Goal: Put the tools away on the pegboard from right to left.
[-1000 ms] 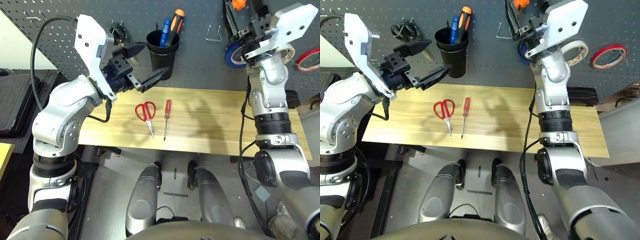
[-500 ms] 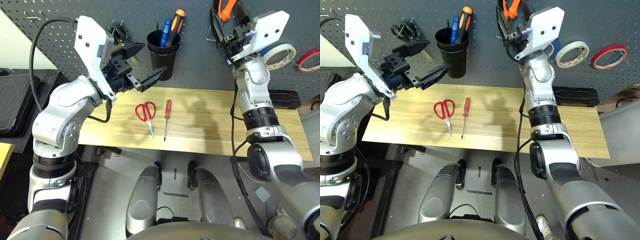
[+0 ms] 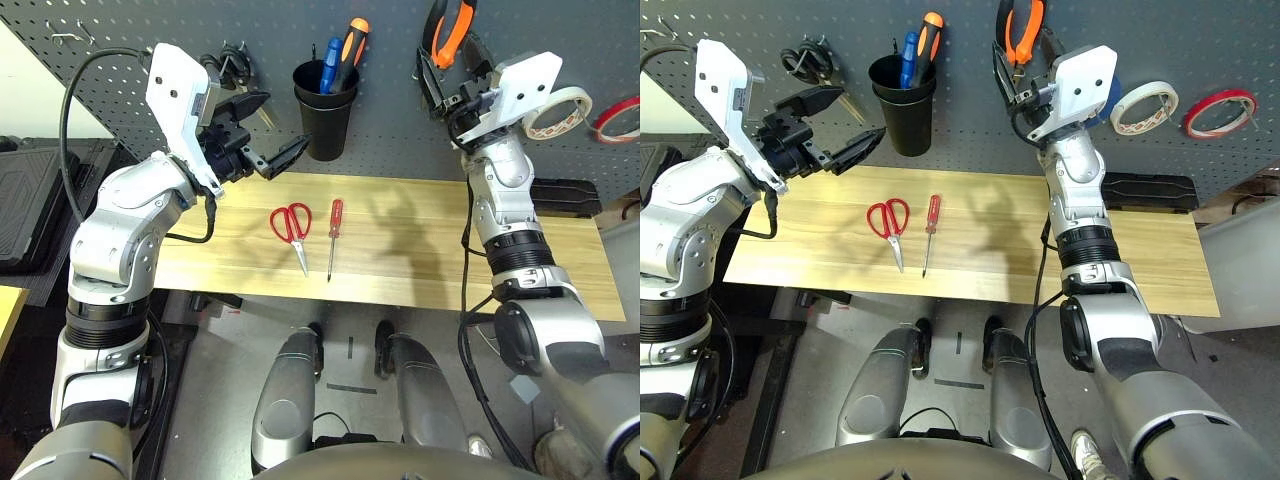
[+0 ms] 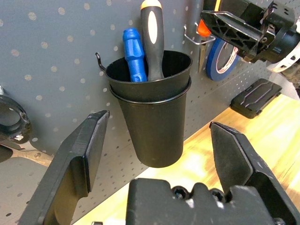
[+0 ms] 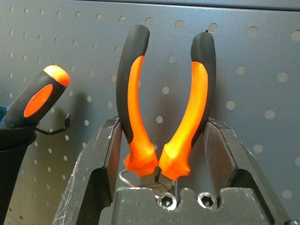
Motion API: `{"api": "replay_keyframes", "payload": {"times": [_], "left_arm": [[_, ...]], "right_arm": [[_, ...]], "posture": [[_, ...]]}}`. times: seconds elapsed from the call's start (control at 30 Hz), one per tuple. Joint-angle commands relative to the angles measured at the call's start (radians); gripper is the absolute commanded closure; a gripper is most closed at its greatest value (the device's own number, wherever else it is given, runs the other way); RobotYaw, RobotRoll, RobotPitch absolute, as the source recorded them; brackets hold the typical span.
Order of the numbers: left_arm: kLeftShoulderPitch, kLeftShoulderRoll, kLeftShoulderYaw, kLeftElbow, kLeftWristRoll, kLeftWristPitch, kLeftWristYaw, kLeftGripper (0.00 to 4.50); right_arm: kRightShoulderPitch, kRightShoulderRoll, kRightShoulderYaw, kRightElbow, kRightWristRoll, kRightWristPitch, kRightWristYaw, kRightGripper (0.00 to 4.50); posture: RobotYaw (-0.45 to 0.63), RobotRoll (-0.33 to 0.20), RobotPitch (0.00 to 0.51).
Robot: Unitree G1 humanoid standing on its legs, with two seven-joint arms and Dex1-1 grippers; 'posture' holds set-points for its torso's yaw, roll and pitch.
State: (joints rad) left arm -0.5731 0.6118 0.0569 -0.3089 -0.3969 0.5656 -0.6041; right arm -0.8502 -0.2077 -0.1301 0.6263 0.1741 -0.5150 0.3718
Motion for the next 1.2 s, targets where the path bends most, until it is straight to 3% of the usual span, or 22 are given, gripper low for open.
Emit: {"api": "replay_keyframes", "payload": {"times": [0.03,0.07,0.27,0.47,0.67,0.93,1.2], "left_arm": [[0.013,0.002,-0.010,-0.007,0.008,-0.008,-0.014,0.00],[0.013,0.001,-0.010,-0.009,0.008,-0.007,-0.014,0.00],[0.028,-0.009,0.010,-0.041,-0.016,0.006,-0.010,0.00],[0.105,-0.012,0.038,-0.111,-0.060,0.028,-0.006,0.00],[0.203,0.001,0.016,-0.158,-0.059,0.044,-0.010,0.00],[0.272,-0.041,-0.109,-0.106,0.035,0.085,0.063,0.00],[0.259,-0.193,-0.225,0.048,0.141,0.170,0.202,0.00]], "right_arm": [[0.033,-0.013,0.001,-0.059,-0.010,-0.064,0.007,0.37],[0.040,-0.016,0.001,-0.069,-0.011,-0.070,0.008,0.02],[0.136,-0.060,0.020,-0.215,-0.019,-0.180,0.055,0.02],[0.375,-0.135,0.081,-0.447,0.026,-0.105,0.167,0.02],[0.554,-0.249,0.125,-0.610,0.018,0.221,0.225,0.02],[0.625,-0.345,0.199,-0.701,0.016,0.634,0.311,0.02],[0.641,-0.410,0.266,-0.677,-0.027,0.815,0.390,0.02]], "posture": [[0.24,0.000,0.284],[0.24,0.000,0.284],[0.24,0.000,0.284],[0.24,0.000,0.283],[0.25,0.000,0.282],[0.24,0.000,0.277],[0.23,0.000,0.282]]}}
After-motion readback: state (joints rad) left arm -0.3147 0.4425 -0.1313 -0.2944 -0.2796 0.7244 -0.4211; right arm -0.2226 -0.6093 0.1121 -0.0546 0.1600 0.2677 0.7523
